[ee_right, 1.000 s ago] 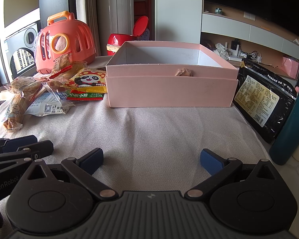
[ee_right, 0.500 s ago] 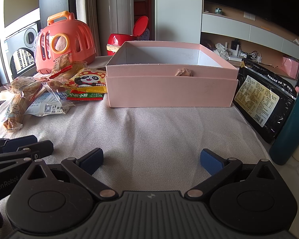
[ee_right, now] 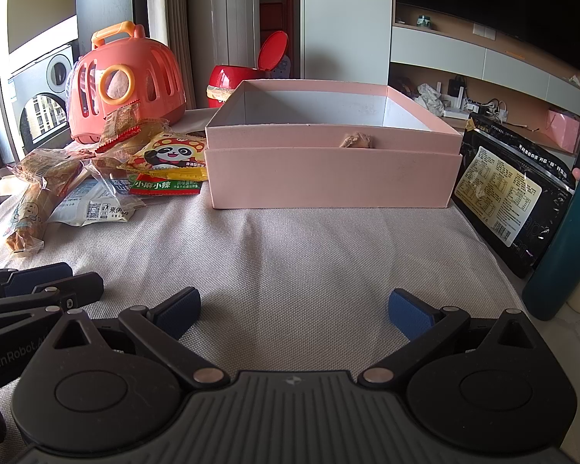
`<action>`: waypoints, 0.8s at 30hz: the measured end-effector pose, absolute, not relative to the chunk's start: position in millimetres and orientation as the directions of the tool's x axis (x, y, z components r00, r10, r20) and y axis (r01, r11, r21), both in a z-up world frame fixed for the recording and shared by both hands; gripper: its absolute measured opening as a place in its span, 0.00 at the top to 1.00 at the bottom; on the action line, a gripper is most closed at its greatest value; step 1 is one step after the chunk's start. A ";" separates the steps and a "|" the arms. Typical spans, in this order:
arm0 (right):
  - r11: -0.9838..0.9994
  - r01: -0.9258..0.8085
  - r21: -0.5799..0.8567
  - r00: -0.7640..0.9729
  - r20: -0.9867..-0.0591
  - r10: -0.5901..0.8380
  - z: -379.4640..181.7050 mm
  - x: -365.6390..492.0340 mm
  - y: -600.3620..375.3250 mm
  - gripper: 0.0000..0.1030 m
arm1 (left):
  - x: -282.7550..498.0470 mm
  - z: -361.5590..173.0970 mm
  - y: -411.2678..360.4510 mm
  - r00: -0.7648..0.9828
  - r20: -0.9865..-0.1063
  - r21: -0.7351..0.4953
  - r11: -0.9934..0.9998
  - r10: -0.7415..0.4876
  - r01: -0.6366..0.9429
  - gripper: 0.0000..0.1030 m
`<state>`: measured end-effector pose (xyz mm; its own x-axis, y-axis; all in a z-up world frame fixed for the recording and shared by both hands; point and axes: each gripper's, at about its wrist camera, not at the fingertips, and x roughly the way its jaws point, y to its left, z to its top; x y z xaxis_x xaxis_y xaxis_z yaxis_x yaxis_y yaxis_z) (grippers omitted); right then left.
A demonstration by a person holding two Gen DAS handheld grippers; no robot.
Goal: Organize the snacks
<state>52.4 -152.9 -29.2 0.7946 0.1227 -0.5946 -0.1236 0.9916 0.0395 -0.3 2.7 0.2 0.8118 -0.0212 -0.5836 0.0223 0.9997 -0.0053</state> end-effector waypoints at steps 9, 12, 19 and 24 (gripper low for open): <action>0.992 -0.123 0.040 0.795 -0.595 0.123 -29.2 52.5 -152.9 0.00 | -0.4 0.2 2.8 0.812 -0.583 -0.007 1.000 -0.022 0.022 0.68; 0.992 -0.123 0.040 0.795 -0.595 0.123 -29.3 52.5 -153.0 0.00 | -1.8 0.9 2.8 0.813 -0.582 -0.011 1.000 -0.023 0.020 0.68; 0.982 -0.181 0.044 0.724 -0.671 0.163 -21.7 62.5 -153.8 0.00 | 1.5 12.4 22.1 0.770 -0.631 -0.140 0.990 -0.095 0.007 0.72; 0.963 -0.267 0.023 0.639 -0.744 0.195 -19.1 71.8 -157.9 0.00 | -4.6 46.4 65.6 0.789 -0.605 -0.229 0.972 -0.104 -0.048 0.72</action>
